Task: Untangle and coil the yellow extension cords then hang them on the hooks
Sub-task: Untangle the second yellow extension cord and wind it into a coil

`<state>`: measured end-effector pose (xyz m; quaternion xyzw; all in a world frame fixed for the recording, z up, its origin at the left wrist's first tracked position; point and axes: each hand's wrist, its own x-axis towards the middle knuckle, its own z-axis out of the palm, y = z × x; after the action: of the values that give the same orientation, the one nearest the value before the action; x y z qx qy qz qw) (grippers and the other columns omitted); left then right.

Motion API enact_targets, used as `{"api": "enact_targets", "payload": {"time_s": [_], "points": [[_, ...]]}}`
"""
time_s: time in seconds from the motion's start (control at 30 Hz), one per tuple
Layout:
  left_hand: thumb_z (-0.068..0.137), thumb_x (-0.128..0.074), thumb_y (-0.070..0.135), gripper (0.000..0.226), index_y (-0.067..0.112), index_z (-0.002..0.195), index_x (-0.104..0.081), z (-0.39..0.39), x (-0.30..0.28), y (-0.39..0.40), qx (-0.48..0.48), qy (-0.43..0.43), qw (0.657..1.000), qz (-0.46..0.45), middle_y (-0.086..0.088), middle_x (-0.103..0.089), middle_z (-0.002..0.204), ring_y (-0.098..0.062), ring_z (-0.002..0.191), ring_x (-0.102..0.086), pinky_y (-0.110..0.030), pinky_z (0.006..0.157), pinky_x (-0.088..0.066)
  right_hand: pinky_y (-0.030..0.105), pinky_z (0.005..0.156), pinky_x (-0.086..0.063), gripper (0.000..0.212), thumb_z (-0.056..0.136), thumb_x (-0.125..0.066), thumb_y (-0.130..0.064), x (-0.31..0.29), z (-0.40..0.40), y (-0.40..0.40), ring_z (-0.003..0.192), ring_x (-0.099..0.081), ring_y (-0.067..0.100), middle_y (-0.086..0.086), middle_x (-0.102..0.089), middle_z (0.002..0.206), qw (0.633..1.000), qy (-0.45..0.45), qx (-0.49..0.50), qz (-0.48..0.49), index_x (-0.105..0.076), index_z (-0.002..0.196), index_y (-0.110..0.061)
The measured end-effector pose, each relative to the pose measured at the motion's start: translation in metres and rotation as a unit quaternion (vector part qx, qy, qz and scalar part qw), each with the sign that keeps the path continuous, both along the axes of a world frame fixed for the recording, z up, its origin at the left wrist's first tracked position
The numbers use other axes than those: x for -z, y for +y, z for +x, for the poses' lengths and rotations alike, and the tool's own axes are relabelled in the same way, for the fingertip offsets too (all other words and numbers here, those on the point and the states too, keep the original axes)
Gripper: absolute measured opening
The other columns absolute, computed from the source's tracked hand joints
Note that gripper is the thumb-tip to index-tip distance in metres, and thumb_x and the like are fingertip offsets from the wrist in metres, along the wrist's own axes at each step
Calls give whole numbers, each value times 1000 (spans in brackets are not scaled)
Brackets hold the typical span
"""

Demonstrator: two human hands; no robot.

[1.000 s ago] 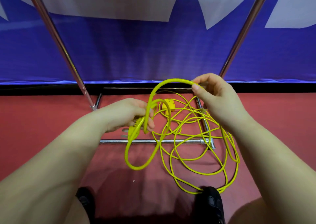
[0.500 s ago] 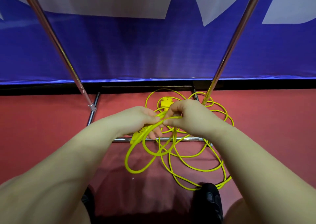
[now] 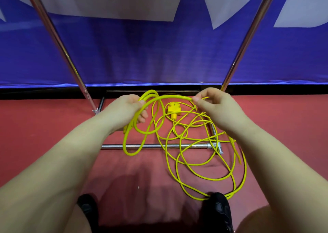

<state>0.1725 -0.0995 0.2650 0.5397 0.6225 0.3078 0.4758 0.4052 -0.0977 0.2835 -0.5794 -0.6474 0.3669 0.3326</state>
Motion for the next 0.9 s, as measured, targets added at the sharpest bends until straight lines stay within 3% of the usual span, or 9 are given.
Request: {"api": "enact_targets", "payload": {"time_s": [0.1,0.23,0.37,0.47,0.57,0.63,0.7,0.8,0.9], "points": [[100,-37,15,26,11,79,-53,5,-2,-4,46,-42,996,-65,1,-70,60,-7,54,-66,-26,60,-52,32,62,-44,16,85,-66,-28,0,5,2,60,-50,17,-2,-60,63,999,-25,-10,19,-61,73,-19],[99,-38,13,25,10,81,-55,20,-6,-15,132,-65,984,-98,2,-72,65,-8,59,-68,-20,55,-52,40,72,-52,13,79,-72,-28,4,-10,-8,67,-61,26,5,-67,73,987,-86,-131,-24,-66,74,-18],[99,-38,10,25,11,80,-54,36,-6,-24,181,-31,979,-87,6,-66,53,1,46,-60,-12,43,-43,26,61,-40,22,76,-73,-37,6,-34,-24,64,-52,9,-4,-60,72,973,-178,-146,26,-58,83,-23],[99,-40,12,26,14,77,-53,35,-5,-23,170,7,985,-42,1,-60,63,-2,46,-55,-16,44,-42,28,62,-39,34,76,-69,-49,5,-32,-22,67,-52,13,-2,-59,74,970,-203,-132,-15,-56,84,-19],[98,-42,17,25,17,76,-52,24,-3,-17,102,29,994,7,1,-56,65,-9,53,-51,-17,37,-34,32,71,-41,43,82,-50,-62,10,-18,-15,76,-53,20,-1,-56,73,944,-277,-136,-120,-52,75,-20],[98,-41,18,25,18,76,-51,15,-3,-11,54,13,998,22,2,-56,64,-10,52,-50,-15,36,-33,33,76,-46,41,87,-48,-57,11,-10,-10,77,-59,22,3,-63,77,955,-242,-117,-127,-50,73,-19],[99,-40,18,25,17,76,-51,8,-4,-8,31,-14,999,19,3,-57,63,-8,50,-53,-17,39,-37,30,68,-45,30,88,-55,-45,8,-5,-6,64,-56,15,1,-62,69,989,-119,-63,-65,-52,73,-19],[98,-40,13,25,11,77,-52,7,-9,-12,82,-65,994,-25,3,-64,57,-7,51,-61,-18,48,-49,27,59,-36,18,86,-63,-32,2,-4,-2,57,-43,13,1,-54,64,1000,8,3,9,-56,74,-21],[98,-39,13,23,12,79,-54,16,-12,-19,157,-99,980,-68,1,-69,62,-12,60,-65,-21,54,-52,29,60,-37,18,84,-66,-32,5,-4,0,60,-45,18,6,-56,67,999,31,40,12,-60,76,-17]]}}
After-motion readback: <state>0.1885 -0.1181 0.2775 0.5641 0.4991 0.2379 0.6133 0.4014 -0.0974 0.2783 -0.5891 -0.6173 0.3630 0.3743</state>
